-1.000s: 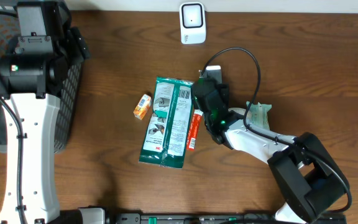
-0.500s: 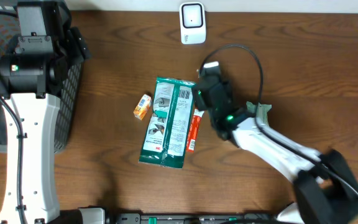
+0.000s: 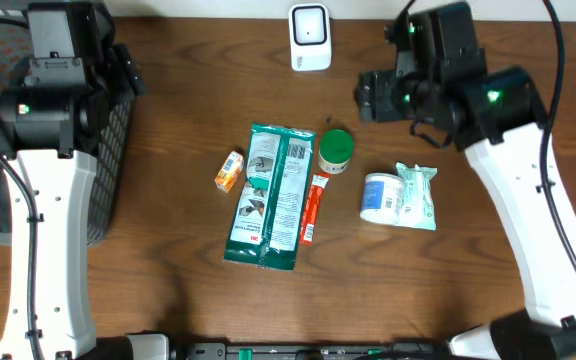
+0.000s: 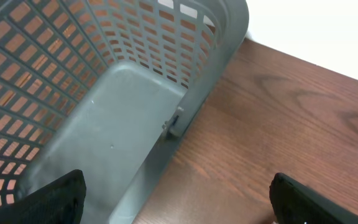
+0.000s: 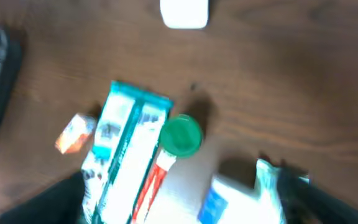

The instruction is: Scan the item barcode

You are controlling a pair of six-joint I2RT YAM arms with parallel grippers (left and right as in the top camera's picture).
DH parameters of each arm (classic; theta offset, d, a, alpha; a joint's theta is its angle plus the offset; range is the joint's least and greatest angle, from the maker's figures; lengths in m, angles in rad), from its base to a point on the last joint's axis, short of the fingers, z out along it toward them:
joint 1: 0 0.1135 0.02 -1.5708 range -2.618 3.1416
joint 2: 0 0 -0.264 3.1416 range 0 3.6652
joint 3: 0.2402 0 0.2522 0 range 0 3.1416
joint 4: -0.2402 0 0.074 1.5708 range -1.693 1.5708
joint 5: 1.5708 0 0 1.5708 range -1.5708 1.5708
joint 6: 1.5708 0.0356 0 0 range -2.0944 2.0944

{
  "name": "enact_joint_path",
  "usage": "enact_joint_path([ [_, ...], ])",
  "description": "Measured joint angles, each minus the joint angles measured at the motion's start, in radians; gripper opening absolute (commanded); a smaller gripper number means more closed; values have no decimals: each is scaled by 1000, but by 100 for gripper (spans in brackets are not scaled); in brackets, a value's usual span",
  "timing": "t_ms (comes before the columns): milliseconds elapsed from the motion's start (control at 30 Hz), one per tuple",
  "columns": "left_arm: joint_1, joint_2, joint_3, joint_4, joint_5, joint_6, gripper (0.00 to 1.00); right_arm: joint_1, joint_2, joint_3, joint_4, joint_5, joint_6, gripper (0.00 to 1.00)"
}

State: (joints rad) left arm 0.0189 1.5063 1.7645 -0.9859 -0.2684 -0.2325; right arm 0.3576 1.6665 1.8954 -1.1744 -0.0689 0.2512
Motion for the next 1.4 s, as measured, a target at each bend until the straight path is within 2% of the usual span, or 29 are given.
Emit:
enact_joint_path([
  [133,0,0,0,0,0,0,90,1,99,71,-51,-39,-3,99],
  [533,0,0,0,0,0,0,90,4,486,72,-78,-70,-15,99],
  [1100,0,0,0,0,0,0,90,57,630,72,-15,-68,-22,99],
  [1233,0,0,0,0,0,0,90,59,640,72,-29,-68,-22,94],
  [1400,0,0,0,0,0,0,90,59,640,72,-51,-66,-28,80],
])
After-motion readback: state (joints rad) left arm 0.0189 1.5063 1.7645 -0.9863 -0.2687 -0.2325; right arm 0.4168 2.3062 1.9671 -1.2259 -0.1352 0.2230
